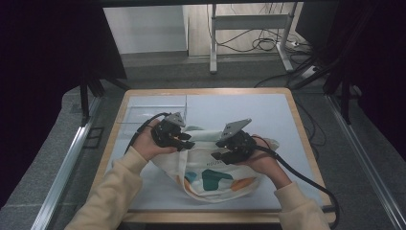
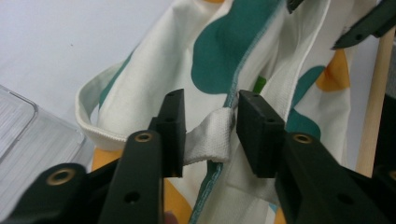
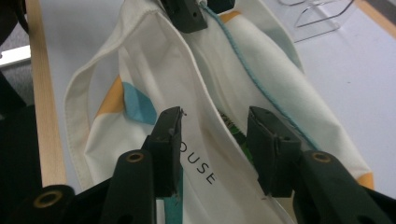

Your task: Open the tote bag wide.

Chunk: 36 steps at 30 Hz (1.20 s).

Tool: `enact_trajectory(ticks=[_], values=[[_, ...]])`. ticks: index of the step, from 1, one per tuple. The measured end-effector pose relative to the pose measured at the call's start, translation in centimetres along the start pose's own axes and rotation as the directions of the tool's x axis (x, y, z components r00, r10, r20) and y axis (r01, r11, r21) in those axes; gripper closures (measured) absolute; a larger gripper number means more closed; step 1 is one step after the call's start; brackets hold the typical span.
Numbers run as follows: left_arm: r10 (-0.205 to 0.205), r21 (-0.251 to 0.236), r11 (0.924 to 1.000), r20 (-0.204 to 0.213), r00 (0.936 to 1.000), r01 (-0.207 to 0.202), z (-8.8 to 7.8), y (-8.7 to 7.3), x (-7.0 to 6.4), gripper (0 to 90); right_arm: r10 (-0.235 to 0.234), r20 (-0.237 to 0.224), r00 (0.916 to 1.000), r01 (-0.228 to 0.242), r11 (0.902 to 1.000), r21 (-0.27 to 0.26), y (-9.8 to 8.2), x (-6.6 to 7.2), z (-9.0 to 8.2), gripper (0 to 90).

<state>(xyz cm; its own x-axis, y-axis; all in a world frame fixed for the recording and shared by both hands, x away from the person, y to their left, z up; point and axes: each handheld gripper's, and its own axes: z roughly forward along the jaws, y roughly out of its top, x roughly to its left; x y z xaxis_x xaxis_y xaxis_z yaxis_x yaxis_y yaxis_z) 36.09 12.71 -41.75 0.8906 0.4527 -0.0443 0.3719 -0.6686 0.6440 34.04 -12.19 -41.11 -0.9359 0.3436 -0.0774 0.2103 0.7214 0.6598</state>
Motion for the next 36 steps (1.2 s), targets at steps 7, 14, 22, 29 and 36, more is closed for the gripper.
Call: enact_trajectory(ticks=[7,14,22,29,36], values=[[0.018,0.025,0.9995,0.005,0.9998,-0.018,0.4,0.3,-0.5,79.5,0.001,-0.019,0.9998,-0.001,0.9995,0.031,0.0,0.1,1.0,74.9],[0.022,0.038,0.9991,-0.032,0.9992,-0.021,0.3,0.8,-0.5,80.1,-0.049,-0.036,0.9981,0.051,0.9978,0.043,-0.1,0.8,0.9,84.6],[-0.020,0.033,0.9992,-0.075,0.9970,0.023,0.2,1.3,0.3,80.3,-0.057,-0.047,0.9973,0.058,0.9978,0.032,-0.6,1.4,0.7,86.3],[-0.034,0.034,0.9987,-0.087,0.9956,0.037,0.4,1.4,0.8,80.4,-0.046,-0.076,0.9961,0.048,0.9986,0.022,-1.2,1.7,0.5,86.4],[-0.042,0.045,0.9980,-0.078,0.9961,0.046,0.3,1.5,1.4,80.5,-0.055,-0.079,0.9954,0.057,0.9980,0.026,-1.3,2.0,0.5,86.5]])
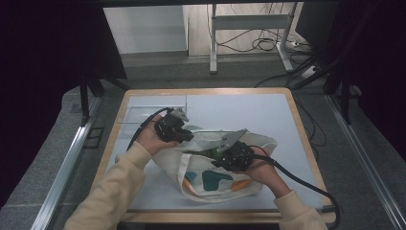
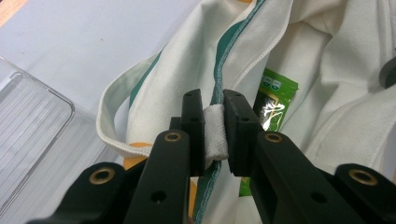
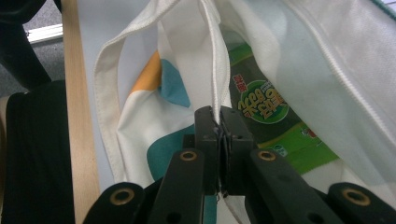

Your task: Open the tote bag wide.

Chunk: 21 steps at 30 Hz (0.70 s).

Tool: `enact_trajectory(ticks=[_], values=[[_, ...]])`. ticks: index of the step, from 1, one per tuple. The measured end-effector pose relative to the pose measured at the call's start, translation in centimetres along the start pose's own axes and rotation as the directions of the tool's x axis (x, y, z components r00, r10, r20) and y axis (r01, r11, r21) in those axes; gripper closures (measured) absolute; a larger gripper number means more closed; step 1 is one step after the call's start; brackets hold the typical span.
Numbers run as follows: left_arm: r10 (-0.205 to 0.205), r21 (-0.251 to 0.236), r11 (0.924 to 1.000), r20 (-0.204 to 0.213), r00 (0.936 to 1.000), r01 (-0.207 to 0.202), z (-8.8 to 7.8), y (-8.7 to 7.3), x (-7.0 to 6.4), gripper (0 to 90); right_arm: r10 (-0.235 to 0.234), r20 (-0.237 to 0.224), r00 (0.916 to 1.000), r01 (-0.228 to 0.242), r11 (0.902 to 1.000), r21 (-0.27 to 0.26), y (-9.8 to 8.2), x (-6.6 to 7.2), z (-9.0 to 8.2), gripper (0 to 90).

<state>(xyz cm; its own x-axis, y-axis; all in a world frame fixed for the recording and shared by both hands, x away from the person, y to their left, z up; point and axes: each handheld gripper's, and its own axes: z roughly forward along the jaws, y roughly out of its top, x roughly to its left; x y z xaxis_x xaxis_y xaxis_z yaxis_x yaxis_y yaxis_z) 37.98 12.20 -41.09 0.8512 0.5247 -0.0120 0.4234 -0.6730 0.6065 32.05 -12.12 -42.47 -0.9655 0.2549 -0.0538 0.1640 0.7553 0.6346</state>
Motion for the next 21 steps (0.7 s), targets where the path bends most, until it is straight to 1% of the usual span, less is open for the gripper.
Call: enact_trajectory(ticks=[2,5,8,11,12,14,15,18,21], values=[[0.000,0.011,0.9999,-0.011,0.9999,0.000,-0.1,0.5,0.3,80.7,-0.001,0.002,1.0000,0.001,1.0000,0.001,0.0,0.1,0.0,86.5],[-0.004,0.011,0.9999,-0.020,0.9998,0.004,-0.2,0.8,0.6,80.7,-0.011,0.001,0.9999,0.011,0.9999,0.001,0.0,0.4,-0.3,86.5],[-0.015,0.000,0.9999,-0.041,0.9991,0.015,-0.5,1.3,0.9,80.8,-0.019,-0.003,0.9998,0.019,0.9998,-0.002,-0.1,0.6,-0.6,86.5],[-0.021,-0.005,0.9998,-0.049,0.9986,0.021,-0.5,1.4,1.1,80.8,-0.022,-0.006,0.9997,0.022,0.9998,-0.002,-0.3,0.8,-0.7,86.5],[-0.026,-0.007,0.9997,-0.052,0.9983,0.025,-0.5,1.5,1.1,80.8,-0.029,-0.004,0.9996,0.029,0.9996,-0.005,-0.4,1.0,-0.8,86.5],[-0.033,-0.009,0.9994,-0.065,0.9973,0.032,-0.4,1.6,1.3,80.8,-0.027,-0.007,0.9996,0.027,0.9996,-0.008,-0.6,1.1,-0.8,86.5],[-0.043,-0.018,0.9990,-0.072,0.9964,0.042,-0.4,1.6,1.3,80.8,-0.027,-0.007,0.9996,0.027,0.9996,-0.008,-0.6,1.1,-0.8,86.5],[-0.052,-0.026,0.9984,-0.092,0.9944,0.050,-0.3,1.8,1.9,80.8,-0.026,-0.019,0.9995,0.026,0.9996,-0.009,-0.9,1.2,-0.7,86.5],[-0.063,-0.038,0.9975,-0.101,0.9929,0.060,-0.3,1.8,2.3,80.9,-0.019,-0.019,0.9996,0.019,0.9997,-0.017,-1.1,1.4,-0.5,86.5]])
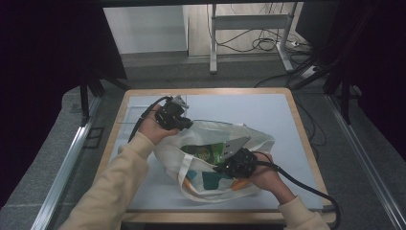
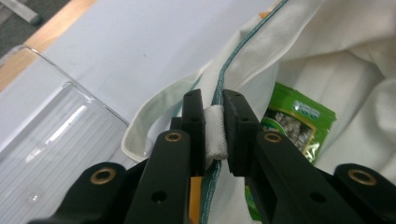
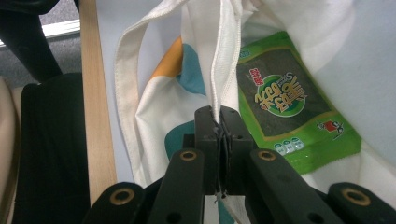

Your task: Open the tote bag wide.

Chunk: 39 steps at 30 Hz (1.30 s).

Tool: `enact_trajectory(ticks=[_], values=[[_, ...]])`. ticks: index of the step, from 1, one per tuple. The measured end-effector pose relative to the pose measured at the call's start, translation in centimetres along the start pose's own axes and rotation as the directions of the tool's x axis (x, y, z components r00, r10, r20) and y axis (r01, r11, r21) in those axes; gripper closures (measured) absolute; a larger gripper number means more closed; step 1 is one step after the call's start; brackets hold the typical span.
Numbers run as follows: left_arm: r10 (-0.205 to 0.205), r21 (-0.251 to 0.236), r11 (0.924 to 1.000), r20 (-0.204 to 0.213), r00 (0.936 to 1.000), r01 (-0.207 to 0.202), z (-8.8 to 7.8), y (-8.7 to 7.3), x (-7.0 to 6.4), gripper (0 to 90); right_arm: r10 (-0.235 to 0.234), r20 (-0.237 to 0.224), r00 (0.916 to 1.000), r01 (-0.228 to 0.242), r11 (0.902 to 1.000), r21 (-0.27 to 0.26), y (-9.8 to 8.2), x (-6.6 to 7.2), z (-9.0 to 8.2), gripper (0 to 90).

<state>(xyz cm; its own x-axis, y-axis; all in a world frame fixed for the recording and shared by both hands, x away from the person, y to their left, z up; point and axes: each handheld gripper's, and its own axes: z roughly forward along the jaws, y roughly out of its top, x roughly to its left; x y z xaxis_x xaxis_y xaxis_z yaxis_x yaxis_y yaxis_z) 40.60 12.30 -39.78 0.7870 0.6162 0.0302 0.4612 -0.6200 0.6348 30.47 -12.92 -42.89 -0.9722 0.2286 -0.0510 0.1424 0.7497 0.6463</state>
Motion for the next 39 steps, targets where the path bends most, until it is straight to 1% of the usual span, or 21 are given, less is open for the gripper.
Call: enact_trajectory(ticks=[2,3,6,7,8,10,13,14,15,17,18,19,20,22,26,29,31,36,39], values=[[-0.005,-0.010,0.9999,-0.013,0.9999,0.005,0.0,0.1,0.3,81.0,-0.003,-0.005,1.0000,0.003,1.0000,0.002,-0.1,0.1,0.1,86.5],[-0.013,-0.024,0.9996,-0.025,0.9996,0.012,0.1,0.2,0.6,81.0,-0.004,-0.006,1.0000,0.004,1.0000,0.002,-0.1,0.2,0.1,86.5],[-0.016,-0.034,0.9993,-0.036,0.9992,0.014,0.1,0.3,0.8,81.1,-0.011,-0.012,0.9999,0.011,0.9999,0.009,-0.2,0.4,0.2,86.5],[-0.017,-0.037,0.9992,-0.050,0.9986,0.015,0.3,0.4,1.0,81.2,-0.016,-0.018,0.9997,0.016,0.9997,0.017,-0.3,0.6,0.3,86.5],[-0.017,-0.037,0.9992,-0.050,0.9986,0.015,0.3,0.4,1.0,81.2,-0.016,-0.018,0.9997,0.016,0.9997,0.017,-0.3,0.6,0.3,86.5],[-0.021,-0.036,0.9992,-0.068,0.9974,0.019,0.5,0.5,1.3,81.3,-0.016,-0.030,0.9994,0.017,0.9995,0.028,-0.5,0.9,0.7,86.5],[-0.019,-0.033,0.9993,-0.076,0.9969,0.017,0.7,0.6,1.5,81.3,-0.016,-0.037,0.9992,0.018,0.9992,0.037,-0.6,1.1,0.9,86.5],[-0.024,-0.039,0.9990,-0.086,0.9960,0.020,0.9,0.7,1.7,81.3,-0.021,-0.033,0.9992,0.022,0.9987,0.046,-0.8,1.3,1.3,86.5],[-0.024,-0.039,0.9990,-0.086,0.9960,0.020,0.9,0.7,1.7,81.3,-0.021,-0.033,0.9992,0.022,0.9987,0.046,-0.8,1.3,1.3,86.5],[-0.020,-0.034,0.9993,-0.103,0.9945,0.017,1.2,0.7,1.9,81.3,-0.020,-0.043,0.9989,0.023,0.9968,0.077,-1.3,1.7,2.3,86.5],[-0.024,-0.031,0.9993,-0.106,0.9941,0.020,1.4,0.7,2.1,81.3,-0.020,-0.043,0.9989,0.023,0.9968,0.077,-1.3,1.7,2.3,86.5],[-0.029,-0.030,0.9992,-0.107,0.9938,0.026,1.6,0.6,2.3,81.4,-0.020,-0.054,0.9984,0.025,0.9949,0.097,-1.6,2.0,3.1,86.5],[-0.035,-0.030,0.9990,-0.110,0.9933,0.032,1.8,0.5,2.5,81.3,-0.021,-0.060,0.9980,0.027,0.9940,0.106,-1.8,2.1,3.4,86.5],[-0.052,-0.035,0.9982,-0.106,0.9930,0.048,2.1,0.4,2.9,81.4,-0.023,-0.063,0.9978,0.030,0.9935,0.110,-1.9,2.2,3.6,86.5],[-0.078,-0.045,0.9962,-0.101,0.9918,0.074,2.4,0.2,3.6,81.3,-0.007,-0.084,0.9965,0.016,0.9939,0.109,-2.4,2.5,4.3,86.5],[-0.090,-0.046,0.9952,-0.100,0.9909,0.086,2.6,0.1,4.1,81.3,0.002,-0.087,0.9962,0.007,0.9947,0.102,-2.7,2.7,4.4,86.4],[-0.098,-0.053,0.9942,-0.097,0.9904,0.094,2.6,0.1,4.1,81.3,-0.001,-0.085,0.9964,0.010,0.9948,0.101,-2.9,2.9,4.5,86.4],[-0.097,-0.057,0.9941,-0.098,0.9904,0.092,2.4,0.1,4.0,81.3,-0.013,-0.091,0.9958,0.020,0.9963,0.083,-3.0,3.2,4.3,86.4],[-0.089,-0.063,0.9946,-0.096,0.9914,0.083,2.0,0.1,3.7,81.3,-0.014,-0.077,0.9969,0.019,0.9974,0.069,-2.9,3.4,3.9,86.4]])
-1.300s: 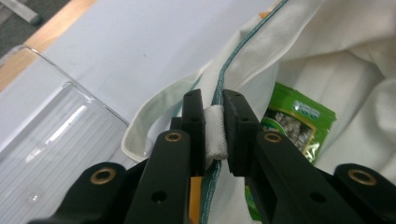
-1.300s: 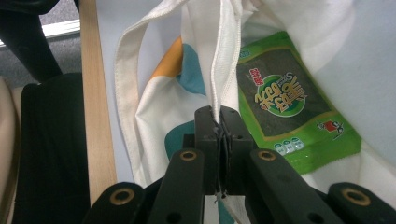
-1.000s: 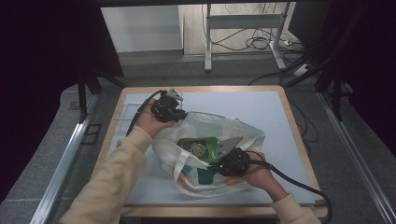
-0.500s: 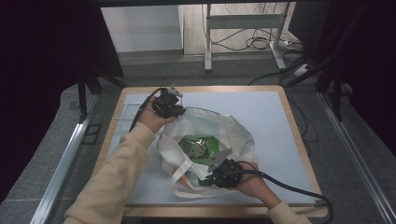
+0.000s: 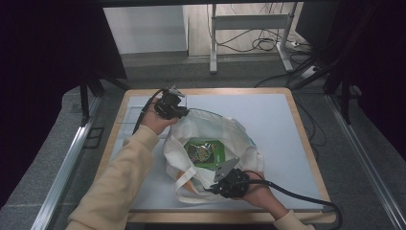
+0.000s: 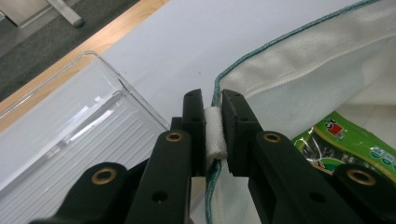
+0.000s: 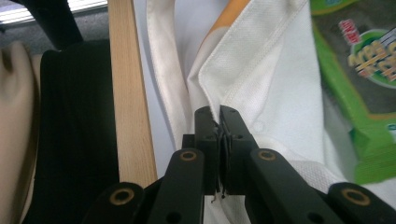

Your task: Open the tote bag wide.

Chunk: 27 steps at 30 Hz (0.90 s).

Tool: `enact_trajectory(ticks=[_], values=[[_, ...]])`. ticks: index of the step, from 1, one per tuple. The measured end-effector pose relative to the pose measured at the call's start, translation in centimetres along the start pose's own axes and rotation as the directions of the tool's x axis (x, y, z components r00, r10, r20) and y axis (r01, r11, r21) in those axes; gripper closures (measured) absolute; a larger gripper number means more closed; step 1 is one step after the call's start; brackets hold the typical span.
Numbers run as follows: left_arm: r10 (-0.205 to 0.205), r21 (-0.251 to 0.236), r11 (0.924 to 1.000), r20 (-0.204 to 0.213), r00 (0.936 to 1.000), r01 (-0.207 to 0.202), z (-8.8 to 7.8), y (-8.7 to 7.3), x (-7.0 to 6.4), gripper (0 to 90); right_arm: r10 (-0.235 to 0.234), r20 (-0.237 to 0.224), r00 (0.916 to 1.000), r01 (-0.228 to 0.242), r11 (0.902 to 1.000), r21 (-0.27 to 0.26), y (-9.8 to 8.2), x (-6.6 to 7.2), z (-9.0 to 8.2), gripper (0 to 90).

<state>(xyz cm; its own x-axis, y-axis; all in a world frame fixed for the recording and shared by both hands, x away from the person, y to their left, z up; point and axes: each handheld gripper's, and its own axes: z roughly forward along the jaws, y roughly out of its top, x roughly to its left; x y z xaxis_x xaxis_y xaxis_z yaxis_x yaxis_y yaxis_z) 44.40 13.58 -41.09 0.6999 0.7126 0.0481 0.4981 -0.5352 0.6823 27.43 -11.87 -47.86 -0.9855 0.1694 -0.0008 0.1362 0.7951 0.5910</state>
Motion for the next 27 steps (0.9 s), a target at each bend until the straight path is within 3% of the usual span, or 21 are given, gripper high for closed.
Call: enact_trajectory(ticks=[5,10,18,23,27], values=[[-0.003,-0.005,1.0000,0.004,1.0000,0.003,-0.2,-0.1,-0.1,81.3,-0.005,0.006,1.0000,0.005,0.9999,-0.011,0.0,0.1,-0.5,86.4],[-0.008,0.003,1.0000,0.001,1.0000,0.008,0.2,-0.4,-0.2,81.3,0.019,-0.016,0.9997,-0.019,0.9998,0.005,-0.7,-0.2,0.6,86.4],[-0.014,0.004,0.9999,0.017,0.9998,0.014,0.0,-0.6,-0.1,81.0,0.035,-0.023,0.9991,-0.035,0.9994,0.007,-0.9,-0.5,0.9,85.3],[0.004,0.002,1.0000,0.025,0.9997,-0.004,-0.4,-0.6,-0.5,79.5,0.041,-0.010,0.9991,-0.042,0.9991,-0.004,-0.9,-0.5,0.6,79.9],[0.025,-0.016,0.9996,0.026,0.9994,-0.024,-1.2,-0.8,-1.0,71.9,0.047,0.008,0.9989,-0.047,0.9984,-0.033,-0.7,-0.5,0.0,67.7]])
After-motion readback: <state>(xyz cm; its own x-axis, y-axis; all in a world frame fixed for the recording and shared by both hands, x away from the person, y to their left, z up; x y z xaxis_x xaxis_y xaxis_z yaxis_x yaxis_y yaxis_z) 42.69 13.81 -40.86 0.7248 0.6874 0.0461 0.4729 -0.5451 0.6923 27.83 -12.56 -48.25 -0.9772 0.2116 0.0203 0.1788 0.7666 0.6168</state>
